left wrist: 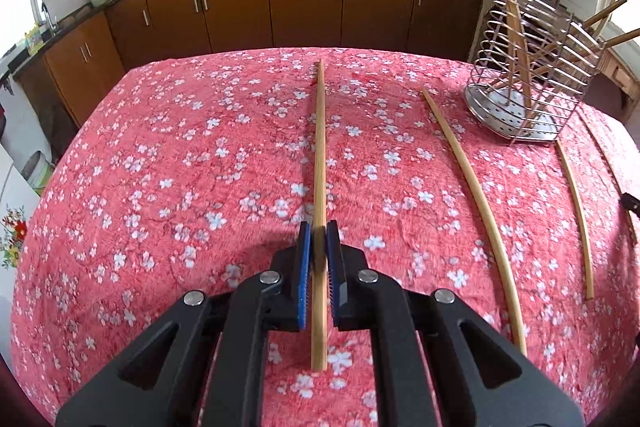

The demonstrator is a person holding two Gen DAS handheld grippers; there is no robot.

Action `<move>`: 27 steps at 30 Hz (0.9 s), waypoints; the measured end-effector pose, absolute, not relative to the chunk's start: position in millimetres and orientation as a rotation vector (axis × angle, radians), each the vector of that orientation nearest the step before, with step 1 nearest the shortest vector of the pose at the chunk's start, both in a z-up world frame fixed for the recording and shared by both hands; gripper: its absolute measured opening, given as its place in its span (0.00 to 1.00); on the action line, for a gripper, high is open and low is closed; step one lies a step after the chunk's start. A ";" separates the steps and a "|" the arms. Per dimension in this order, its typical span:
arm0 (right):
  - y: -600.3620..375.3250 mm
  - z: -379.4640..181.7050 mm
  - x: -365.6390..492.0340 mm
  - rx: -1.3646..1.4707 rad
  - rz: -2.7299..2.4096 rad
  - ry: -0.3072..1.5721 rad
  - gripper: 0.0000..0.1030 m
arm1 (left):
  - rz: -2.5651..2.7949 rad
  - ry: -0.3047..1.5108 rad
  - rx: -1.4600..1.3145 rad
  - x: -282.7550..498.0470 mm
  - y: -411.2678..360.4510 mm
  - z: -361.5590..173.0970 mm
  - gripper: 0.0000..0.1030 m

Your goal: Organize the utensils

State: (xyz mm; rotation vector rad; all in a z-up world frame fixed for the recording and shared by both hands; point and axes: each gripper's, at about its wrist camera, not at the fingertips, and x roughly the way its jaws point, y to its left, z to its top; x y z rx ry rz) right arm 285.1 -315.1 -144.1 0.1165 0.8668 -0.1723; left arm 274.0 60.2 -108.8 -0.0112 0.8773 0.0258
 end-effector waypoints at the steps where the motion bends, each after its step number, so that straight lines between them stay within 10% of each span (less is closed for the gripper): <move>1: -315.1 -144.2 281.2 0.121 -0.165 0.870 0.23 | 0.019 0.875 -0.013 268.0 61.3 -108.3 0.20; 4: -310.6 -143.9 269.3 0.113 -0.144 0.880 0.23 | 0.024 0.870 0.001 255.5 64.7 -108.0 0.54; 20: -305.5 -142.8 252.6 0.079 -0.149 0.871 0.25 | 0.025 0.900 0.024 256.2 67.8 -114.1 0.54; 27: -299.8 -142.2 238.8 0.072 -0.139 0.873 0.11 | -0.003 0.890 0.067 247.1 57.6 -111.1 0.22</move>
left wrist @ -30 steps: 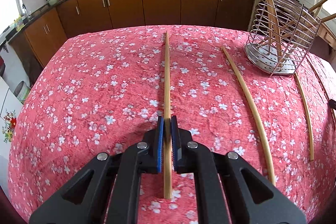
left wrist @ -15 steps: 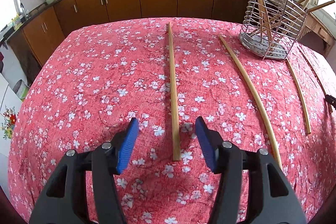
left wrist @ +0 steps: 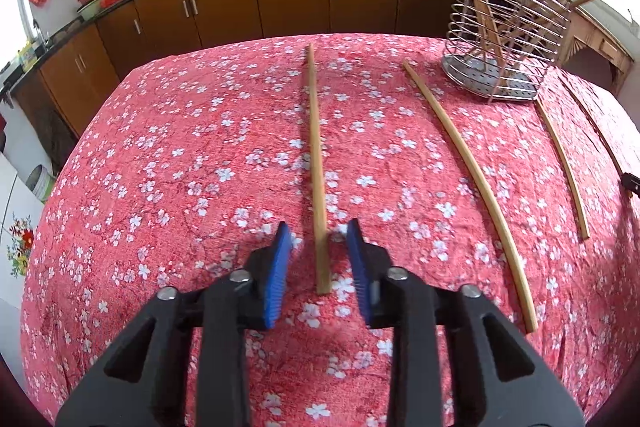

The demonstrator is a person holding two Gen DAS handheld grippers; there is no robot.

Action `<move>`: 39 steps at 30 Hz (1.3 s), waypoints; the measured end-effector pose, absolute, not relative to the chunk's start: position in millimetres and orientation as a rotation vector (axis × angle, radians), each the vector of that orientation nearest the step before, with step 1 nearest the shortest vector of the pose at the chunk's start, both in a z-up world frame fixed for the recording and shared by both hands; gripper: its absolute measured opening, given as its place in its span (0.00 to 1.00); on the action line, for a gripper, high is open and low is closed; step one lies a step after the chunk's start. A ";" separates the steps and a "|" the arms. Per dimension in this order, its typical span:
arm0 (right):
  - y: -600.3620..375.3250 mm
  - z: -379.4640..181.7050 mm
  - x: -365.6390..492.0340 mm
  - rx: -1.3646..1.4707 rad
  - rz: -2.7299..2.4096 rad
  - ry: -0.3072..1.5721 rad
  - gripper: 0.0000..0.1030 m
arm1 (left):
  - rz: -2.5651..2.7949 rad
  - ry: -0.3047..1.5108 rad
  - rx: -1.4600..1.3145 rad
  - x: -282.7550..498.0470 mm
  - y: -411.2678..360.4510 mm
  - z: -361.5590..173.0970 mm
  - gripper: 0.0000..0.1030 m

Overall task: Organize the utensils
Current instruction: 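Lift both held chopsticks and carry them above the wire basket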

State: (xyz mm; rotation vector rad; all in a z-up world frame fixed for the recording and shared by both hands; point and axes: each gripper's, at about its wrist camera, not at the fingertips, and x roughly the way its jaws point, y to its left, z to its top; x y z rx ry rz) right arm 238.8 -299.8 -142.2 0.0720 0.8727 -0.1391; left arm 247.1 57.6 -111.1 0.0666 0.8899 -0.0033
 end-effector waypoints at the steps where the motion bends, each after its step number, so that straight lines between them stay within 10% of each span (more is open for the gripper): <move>1: -299.4 -142.0 237.8 0.071 -0.138 0.873 0.08 | -0.004 0.889 0.072 246.1 55.7 -111.3 0.15; 39: -296.6 18.9 180.7 0.017 -0.139 0.459 0.07 | 0.050 0.480 -0.032 190.0 74.3 39.3 0.07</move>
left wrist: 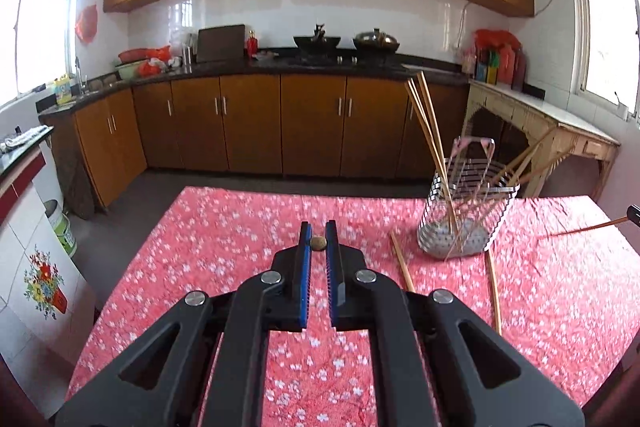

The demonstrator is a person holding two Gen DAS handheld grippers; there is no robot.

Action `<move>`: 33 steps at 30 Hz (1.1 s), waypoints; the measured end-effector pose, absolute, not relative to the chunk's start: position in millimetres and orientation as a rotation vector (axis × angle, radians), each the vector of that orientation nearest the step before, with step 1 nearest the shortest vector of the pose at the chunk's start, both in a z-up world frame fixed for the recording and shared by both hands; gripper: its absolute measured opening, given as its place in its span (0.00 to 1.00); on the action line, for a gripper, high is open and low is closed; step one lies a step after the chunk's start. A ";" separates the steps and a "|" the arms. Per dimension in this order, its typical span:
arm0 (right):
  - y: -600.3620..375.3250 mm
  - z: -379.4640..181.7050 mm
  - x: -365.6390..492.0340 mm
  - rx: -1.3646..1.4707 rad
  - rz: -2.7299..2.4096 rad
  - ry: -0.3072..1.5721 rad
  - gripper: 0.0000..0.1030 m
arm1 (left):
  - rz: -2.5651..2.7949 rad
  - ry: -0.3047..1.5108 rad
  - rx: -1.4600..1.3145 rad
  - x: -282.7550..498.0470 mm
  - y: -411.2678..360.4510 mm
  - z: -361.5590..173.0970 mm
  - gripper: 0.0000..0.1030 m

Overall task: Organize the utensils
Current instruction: 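Lift both held chopsticks and carry them above the wire basket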

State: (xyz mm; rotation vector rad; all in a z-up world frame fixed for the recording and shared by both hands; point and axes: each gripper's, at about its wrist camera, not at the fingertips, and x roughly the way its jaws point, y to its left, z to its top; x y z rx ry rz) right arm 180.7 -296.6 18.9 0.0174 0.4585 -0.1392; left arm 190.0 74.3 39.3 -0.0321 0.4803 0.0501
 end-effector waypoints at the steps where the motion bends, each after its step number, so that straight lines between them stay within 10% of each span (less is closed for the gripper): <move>1: -295.7 24.5 181.8 0.016 -0.138 0.447 0.07 | 0.056 0.469 -0.037 191.9 75.0 45.7 0.07; 33: -263.0 144.9 174.5 0.158 0.146 0.309 0.07 | -0.029 0.331 -0.066 198.9 36.8 128.6 0.07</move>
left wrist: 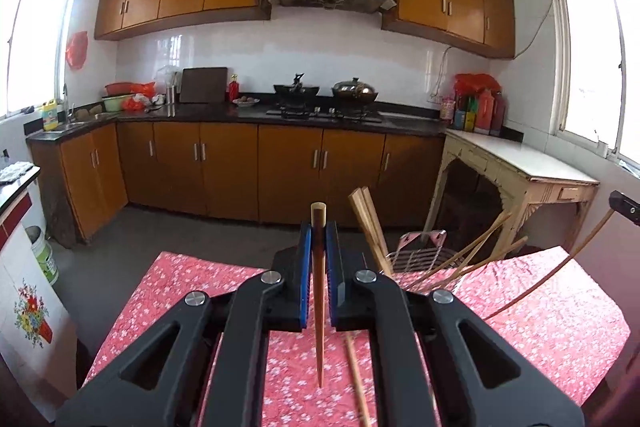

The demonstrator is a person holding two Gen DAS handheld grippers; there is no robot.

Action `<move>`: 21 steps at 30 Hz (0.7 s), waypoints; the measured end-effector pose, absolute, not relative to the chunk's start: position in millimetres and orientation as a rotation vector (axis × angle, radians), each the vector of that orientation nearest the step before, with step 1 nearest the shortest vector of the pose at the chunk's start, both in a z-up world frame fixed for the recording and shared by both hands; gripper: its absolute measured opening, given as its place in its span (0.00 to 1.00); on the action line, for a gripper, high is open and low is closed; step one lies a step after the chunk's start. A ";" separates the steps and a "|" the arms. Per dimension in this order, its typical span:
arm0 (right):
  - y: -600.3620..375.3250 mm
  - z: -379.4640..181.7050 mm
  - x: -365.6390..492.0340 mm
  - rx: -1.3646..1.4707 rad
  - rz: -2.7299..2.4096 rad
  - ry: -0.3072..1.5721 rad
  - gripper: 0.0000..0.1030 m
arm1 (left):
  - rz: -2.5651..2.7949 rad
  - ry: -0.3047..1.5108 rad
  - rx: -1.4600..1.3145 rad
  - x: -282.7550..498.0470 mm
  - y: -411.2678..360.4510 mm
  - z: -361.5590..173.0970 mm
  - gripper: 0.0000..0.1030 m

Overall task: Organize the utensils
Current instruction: 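Lift both held chopsticks and carry them above the wire basket, then open both tools to release the chopsticks into the wire basket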

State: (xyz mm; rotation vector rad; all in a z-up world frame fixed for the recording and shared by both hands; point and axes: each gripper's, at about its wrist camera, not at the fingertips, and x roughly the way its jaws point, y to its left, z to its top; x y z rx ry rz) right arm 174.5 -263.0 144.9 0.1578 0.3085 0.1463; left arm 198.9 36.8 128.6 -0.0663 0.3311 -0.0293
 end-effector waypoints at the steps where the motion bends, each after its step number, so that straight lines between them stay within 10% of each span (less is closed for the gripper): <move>1: -261.3 149.7 174.8 0.163 0.156 0.303 0.07 | -0.037 0.323 -0.066 198.5 32.7 132.7 0.07; 21: -221.0 187.0 271.5 0.159 0.179 0.297 0.07 | -0.081 0.157 -0.156 260.2 -30.7 197.7 0.07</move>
